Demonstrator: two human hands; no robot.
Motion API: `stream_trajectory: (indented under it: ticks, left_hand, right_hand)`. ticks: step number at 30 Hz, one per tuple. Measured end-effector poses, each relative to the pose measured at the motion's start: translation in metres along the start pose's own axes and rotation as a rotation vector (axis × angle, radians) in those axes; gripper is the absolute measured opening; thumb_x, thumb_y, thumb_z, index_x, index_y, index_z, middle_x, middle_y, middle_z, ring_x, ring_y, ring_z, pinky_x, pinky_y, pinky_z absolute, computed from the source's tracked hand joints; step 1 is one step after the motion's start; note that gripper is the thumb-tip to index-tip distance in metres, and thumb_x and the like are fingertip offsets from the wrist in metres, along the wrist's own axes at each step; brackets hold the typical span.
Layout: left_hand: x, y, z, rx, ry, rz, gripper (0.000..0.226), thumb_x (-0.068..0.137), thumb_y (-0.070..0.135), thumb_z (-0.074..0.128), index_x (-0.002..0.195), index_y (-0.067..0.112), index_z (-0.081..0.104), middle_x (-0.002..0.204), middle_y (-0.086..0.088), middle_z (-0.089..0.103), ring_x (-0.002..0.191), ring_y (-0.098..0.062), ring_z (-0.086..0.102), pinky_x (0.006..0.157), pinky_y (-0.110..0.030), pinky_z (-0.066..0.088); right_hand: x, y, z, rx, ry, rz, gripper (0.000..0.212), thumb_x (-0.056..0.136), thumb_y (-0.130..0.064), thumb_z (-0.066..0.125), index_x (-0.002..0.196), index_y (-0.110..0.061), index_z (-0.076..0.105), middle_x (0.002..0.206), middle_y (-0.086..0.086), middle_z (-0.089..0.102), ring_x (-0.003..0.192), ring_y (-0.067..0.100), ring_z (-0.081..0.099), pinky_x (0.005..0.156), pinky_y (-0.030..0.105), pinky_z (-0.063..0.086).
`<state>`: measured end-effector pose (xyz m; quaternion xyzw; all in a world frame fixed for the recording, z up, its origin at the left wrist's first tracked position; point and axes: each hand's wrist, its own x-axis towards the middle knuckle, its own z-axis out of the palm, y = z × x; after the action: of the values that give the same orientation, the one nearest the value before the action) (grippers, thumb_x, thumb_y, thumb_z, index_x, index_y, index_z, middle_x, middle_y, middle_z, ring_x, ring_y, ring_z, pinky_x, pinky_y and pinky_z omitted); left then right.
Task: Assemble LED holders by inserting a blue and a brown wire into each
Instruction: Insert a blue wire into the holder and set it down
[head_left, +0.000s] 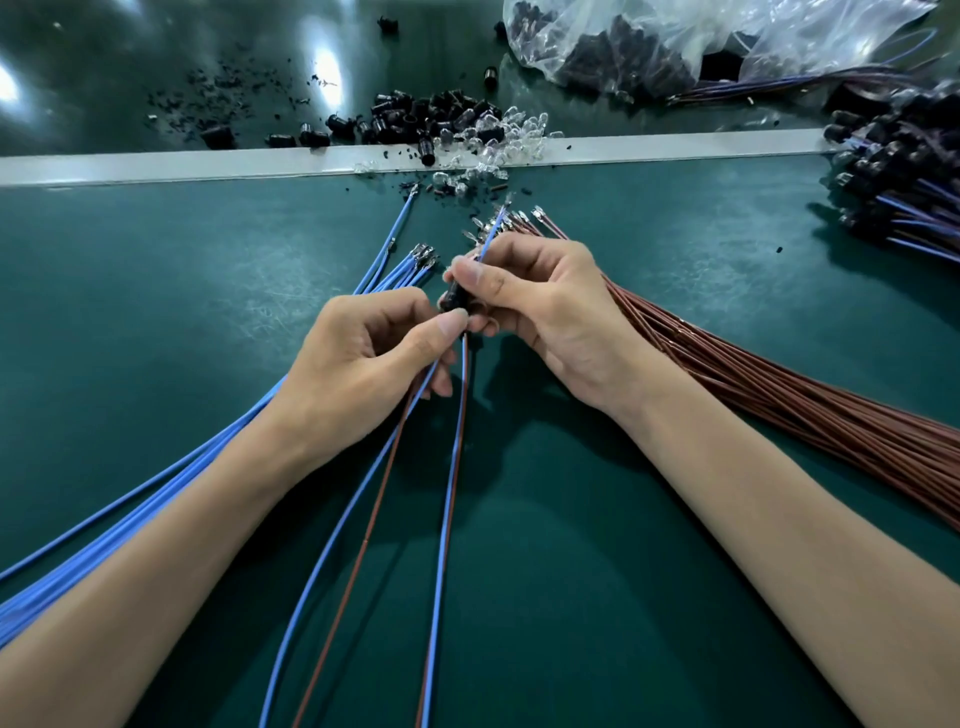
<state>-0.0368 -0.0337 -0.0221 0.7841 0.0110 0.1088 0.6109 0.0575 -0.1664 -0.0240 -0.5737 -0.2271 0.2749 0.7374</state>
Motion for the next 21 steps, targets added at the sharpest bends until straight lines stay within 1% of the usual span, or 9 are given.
stream_trajectory:
  ticks: [3, 6, 8, 9, 12, 14, 18, 20, 21]
  left_hand:
    - [-0.0001, -0.0001, -0.0015, 0.012, -0.01, -0.008, 0.031, 0.085, 0.022, 0.065, 0.059, 0.01, 0.054, 0.047, 0.001, 0.056, 0.044, -0.007, 0.052, 0.052, -0.015, 0.042]
    - [-0.0008, 0.0005, -0.0035, 0.05, -0.012, -0.026, 0.03, 0.082, 0.021, 0.057, 0.054, 0.014, 0.051, 0.043, 0.001, 0.054, 0.044, -0.022, 0.047, 0.047, -0.034, 0.037]
    - [-0.0012, 0.0015, -0.0044, 0.057, -0.017, -0.033, 0.032, 0.08, 0.021, 0.059, 0.051, 0.015, 0.047, 0.042, 0.001, 0.053, 0.044, -0.024, 0.042, 0.046, -0.044, 0.032]
    - [-0.0015, 0.0023, -0.005, 0.058, -0.024, -0.031, 0.033, 0.078, 0.024, 0.061, 0.049, 0.017, 0.045, 0.042, 0.001, 0.053, 0.043, -0.024, 0.041, 0.046, -0.046, 0.031]
    - [-0.0021, 0.0032, -0.007, 0.052, -0.056, -0.016, 0.03, 0.072, 0.035, 0.055, 0.049, 0.018, 0.048, 0.041, 0.001, 0.052, 0.042, -0.022, 0.041, 0.046, -0.045, 0.029]
    - [-0.0024, 0.0022, -0.0075, 0.045, -0.069, -0.013, 0.029, 0.072, 0.035, 0.054, 0.049, 0.018, 0.048, 0.04, 0.001, 0.052, 0.041, -0.022, 0.04, 0.045, -0.045, 0.028]
    - [-0.0029, 0.0012, -0.0072, 0.025, -0.085, -0.005, 0.03, 0.071, 0.032, 0.054, 0.047, 0.018, 0.043, 0.041, 0.001, 0.052, 0.04, -0.021, 0.04, 0.045, -0.043, 0.027]
    - [-0.0025, 0.0008, -0.0069, 0.016, -0.09, 0.001, 0.03, 0.071, 0.029, 0.058, 0.05, 0.011, 0.044, 0.044, -0.001, 0.054, 0.042, -0.017, 0.044, 0.046, -0.035, 0.034]
    - [-0.0022, 0.0011, -0.0063, 0.006, -0.089, 0.0, 0.028, 0.073, 0.024, 0.061, 0.053, 0.009, 0.048, 0.046, -0.001, 0.057, 0.044, -0.013, 0.047, 0.047, -0.028, 0.038]
  right_hand:
    - [0.0011, -0.0006, -0.0012, 0.037, 0.046, -0.012, 0.011, 0.086, -0.006, 0.065, 0.075, -0.007, 0.065, 0.071, 0.007, 0.064, 0.053, 0.009, 0.058, 0.054, 0.016, 0.049]
    - [0.0023, -0.0017, -0.0021, 0.118, 0.12, -0.01, 0.012, 0.085, -0.006, 0.065, 0.073, -0.008, 0.063, 0.076, 0.007, 0.061, 0.051, 0.006, 0.057, 0.053, 0.015, 0.048]
    - [0.0024, -0.0018, -0.0022, 0.117, 0.126, -0.008, 0.013, 0.084, -0.007, 0.066, 0.071, -0.01, 0.063, 0.079, 0.009, 0.06, 0.052, 0.006, 0.058, 0.054, 0.015, 0.048]
    - [0.0023, -0.0017, -0.0019, 0.104, 0.118, -0.007, 0.013, 0.084, -0.007, 0.066, 0.071, -0.011, 0.064, 0.078, 0.008, 0.061, 0.053, 0.006, 0.058, 0.055, 0.015, 0.049]
    - [0.0023, -0.0017, -0.0003, 0.077, 0.088, 0.004, 0.01, 0.087, -0.005, 0.064, 0.076, -0.006, 0.064, 0.071, 0.003, 0.065, 0.053, 0.007, 0.057, 0.055, 0.016, 0.049]
    - [0.002, -0.0021, 0.0007, 0.084, 0.086, 0.007, 0.008, 0.087, -0.005, 0.062, 0.079, -0.004, 0.063, 0.068, 0.001, 0.065, 0.052, 0.007, 0.057, 0.054, 0.016, 0.049]
    - [0.002, -0.0043, -0.0012, 0.168, 0.129, 0.013, 0.007, 0.088, -0.005, 0.061, 0.081, -0.005, 0.064, 0.07, -0.001, 0.066, 0.051, 0.005, 0.056, 0.053, 0.014, 0.047]
    - [0.0023, -0.0045, -0.0021, 0.163, 0.124, 0.015, 0.007, 0.088, -0.006, 0.061, 0.081, -0.005, 0.064, 0.072, 0.002, 0.066, 0.051, 0.005, 0.056, 0.053, 0.014, 0.047]
    - [0.0021, -0.004, -0.002, 0.138, 0.108, 0.014, 0.006, 0.087, -0.007, 0.062, 0.081, -0.005, 0.064, 0.073, 0.004, 0.065, 0.052, 0.006, 0.057, 0.053, 0.015, 0.047]
